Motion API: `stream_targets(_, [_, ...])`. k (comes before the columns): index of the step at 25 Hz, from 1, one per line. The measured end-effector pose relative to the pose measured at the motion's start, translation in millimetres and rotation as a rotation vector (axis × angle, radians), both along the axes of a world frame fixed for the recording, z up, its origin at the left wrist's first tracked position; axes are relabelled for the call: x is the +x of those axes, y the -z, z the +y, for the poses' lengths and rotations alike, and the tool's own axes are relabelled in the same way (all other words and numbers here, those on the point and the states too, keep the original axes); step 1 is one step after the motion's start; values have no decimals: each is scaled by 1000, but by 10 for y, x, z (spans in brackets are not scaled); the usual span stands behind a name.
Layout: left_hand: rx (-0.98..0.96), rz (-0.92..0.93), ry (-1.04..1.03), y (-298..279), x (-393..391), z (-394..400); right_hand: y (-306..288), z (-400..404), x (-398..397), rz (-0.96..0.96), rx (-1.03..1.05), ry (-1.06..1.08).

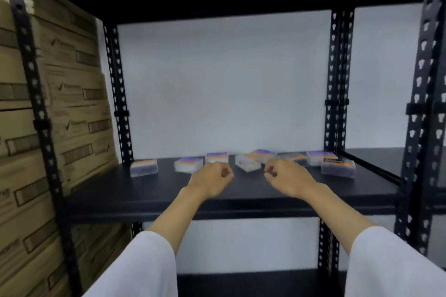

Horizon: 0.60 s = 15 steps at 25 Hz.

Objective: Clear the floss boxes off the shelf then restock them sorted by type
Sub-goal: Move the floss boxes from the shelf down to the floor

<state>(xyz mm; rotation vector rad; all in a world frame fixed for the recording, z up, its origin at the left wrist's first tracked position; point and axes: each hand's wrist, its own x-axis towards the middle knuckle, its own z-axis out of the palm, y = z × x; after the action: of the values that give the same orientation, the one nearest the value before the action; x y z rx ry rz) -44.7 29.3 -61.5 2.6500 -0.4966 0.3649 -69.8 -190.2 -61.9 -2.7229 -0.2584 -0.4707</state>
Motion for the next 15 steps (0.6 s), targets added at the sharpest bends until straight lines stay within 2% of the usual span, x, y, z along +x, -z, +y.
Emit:
stream_targets(5, [-39, -55, 85, 36, 801, -432, 89, -374, 787, -102, -89, 122])
stream_targets(9, [38, -105, 127, 226, 1301, -814, 307, -708, 1283, -113, -152, 237])
stream_targets(15, [135, -5, 132, 507, 1702, -951, 589, -910, 1563, -97, -87, 195])
